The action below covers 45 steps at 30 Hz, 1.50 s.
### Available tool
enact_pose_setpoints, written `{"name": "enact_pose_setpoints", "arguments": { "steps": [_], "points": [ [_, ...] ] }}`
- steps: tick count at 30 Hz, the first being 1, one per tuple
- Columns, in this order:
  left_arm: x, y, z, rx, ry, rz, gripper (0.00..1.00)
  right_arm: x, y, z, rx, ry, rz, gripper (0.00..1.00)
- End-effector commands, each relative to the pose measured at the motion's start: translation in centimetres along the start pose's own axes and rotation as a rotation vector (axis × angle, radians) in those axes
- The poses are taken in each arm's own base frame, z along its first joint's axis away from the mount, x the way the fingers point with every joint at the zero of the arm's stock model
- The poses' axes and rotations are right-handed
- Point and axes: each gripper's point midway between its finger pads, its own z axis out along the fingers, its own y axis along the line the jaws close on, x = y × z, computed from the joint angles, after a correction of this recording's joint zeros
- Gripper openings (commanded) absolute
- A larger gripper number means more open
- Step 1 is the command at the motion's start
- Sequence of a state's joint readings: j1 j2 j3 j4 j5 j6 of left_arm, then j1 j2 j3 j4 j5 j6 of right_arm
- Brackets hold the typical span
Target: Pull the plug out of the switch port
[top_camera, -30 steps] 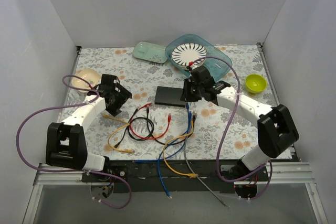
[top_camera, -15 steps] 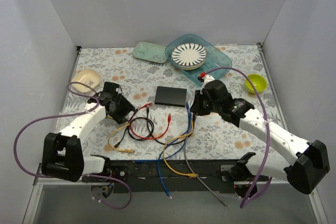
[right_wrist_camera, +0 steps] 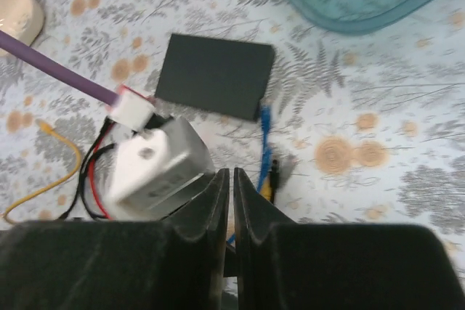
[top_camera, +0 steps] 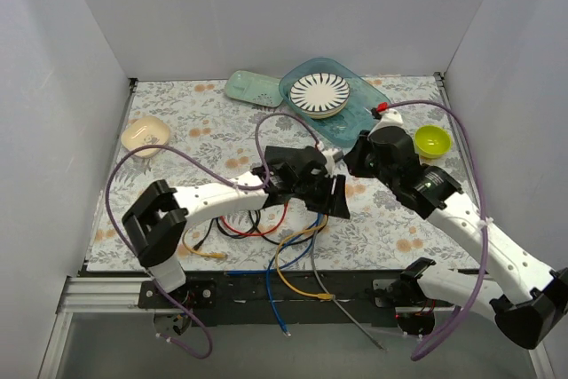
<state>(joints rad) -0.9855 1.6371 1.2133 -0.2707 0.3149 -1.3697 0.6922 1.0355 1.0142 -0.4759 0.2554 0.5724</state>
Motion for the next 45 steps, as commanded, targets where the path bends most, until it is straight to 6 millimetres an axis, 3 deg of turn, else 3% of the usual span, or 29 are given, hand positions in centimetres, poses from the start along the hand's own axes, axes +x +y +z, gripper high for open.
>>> {"name": "enact_pose_setpoints", "arguments": {
  "steps": [1, 4, 9, 10, 12, 15, 16, 17, 19, 20, 22, 23, 24, 26, 27, 31, 33, 37, 40, 45],
  "points": [
    [5.4, 3.9, 3.5, -0.073, 0.133, 0.061, 0.47, -4.9, -0.6, -3.7, 0.031, -0.191, 0.076, 0.15],
    [8.5, 6.6, 5.3, -0.124, 0.192, 0.011, 0.39, -5.6, -0.7, -4.9, 0.043, -0.203, 0.080, 0.15],
    [11.6, 11.7, 6.5, -0.303, 0.225, -0.102, 0.20, -4.4, -1.4, -5.1, 0.063, -0.169, 0.083, 0.15],
    [11.9, 13.8, 5.9, -0.425, 0.221, -0.119, 0.14, -4.4, -1.4, -5.3, 0.055, -0.172, 0.087, 0.15],
    [12.7, 16.7, 4.6, -0.599, 0.225, -0.182, 0.12, -4.4, -1.2, -5.2, 0.044, -0.178, 0.087, 0.15],
    [14.2, 22.3, -0.3, -0.942, 0.200, -0.283, 0.09, -4.4, -1.2, -5.0, 0.035, -0.185, 0.072, 0.15],
    [15.0, 23.5, -2.4, -1.025, 0.215, -0.323, 0.08, -4.3, -1.2, -4.7, 0.037, -0.180, 0.066, 0.15],
    [16.4, 26.0, -5.0, -1.114, 0.229, -0.396, 0.07, -4.2, -1.2, -4.6, 0.037, -0.179, 0.065, 0.15],
    [17.1, 27.3, -7.5, -1.136, 0.200, -0.537, 0.07, -3.6, -1.0, -4.0, 0.022, -0.167, 0.062, 0.15],
    [19.1, 29.4, -10.3, -1.185, 0.222, -0.659, 0.07, -3.4, -1.0, -3.8, 0.016, -0.165, 0.062, 0.15],
    [19.2, 29.4, -10.6, -1.067, 0.208, -0.777, 0.04, -2.6, -0.9, -3.3, -0.006, -0.155, 0.067, 0.15],
    [17.5, 29.5, -11.3, -1.008, 0.128, -0.858, 0.03, -2.4, -0.9, -3.2, -0.012, -0.153, 0.070, 0.15],
    [17.7, 29.5, -11.8, -0.992, 0.110, -0.905, 0.03, -2.2, -0.9, -3.0, -0.017, -0.148, 0.071, 0.15],
    [15.9, 29.5, -12.8, -0.999, 0.028, -0.956, 0.03, -1.7, -0.9, -2.7, -0.024, -0.139, 0.077, 0.15],
    [14.1, 29.4, -13.1, -1.005, -0.012, -0.941, 0.03, -1.6, -0.8, -2.7, -0.030, -0.136, 0.077, 0.15],
    [11.5, 30.3, -16.8, -1.153, -0.108, -0.955, 0.01, -1.2, -0.8, -2.5, -0.036, -0.126, 0.070, 0.15],
    [10.4, 31.3, -18.6, -1.154, -0.183, -1.071, 0.01, -1.2, -0.8, -2.5, -0.036, -0.124, 0.067, 0.15],
    [11.6, 33.7, -20.7, -1.052, -0.243, -1.387, 0.00, -1.1, -0.5, -2.7, -0.057, -0.116, 0.050, 0.15],
    [13.7, 35.5, -22.9, -1.050, -0.278, -1.605, 0.00, -1.5, -0.4, -2.9, -0.054, -0.114, 0.022, 0.15],
    [12.7, 37.3, -27.5, -1.074, -0.441, -1.711, 0.00, -1.4, -0.3, -2.9, -0.061, -0.102, -0.001, 0.15]
  ]
}}
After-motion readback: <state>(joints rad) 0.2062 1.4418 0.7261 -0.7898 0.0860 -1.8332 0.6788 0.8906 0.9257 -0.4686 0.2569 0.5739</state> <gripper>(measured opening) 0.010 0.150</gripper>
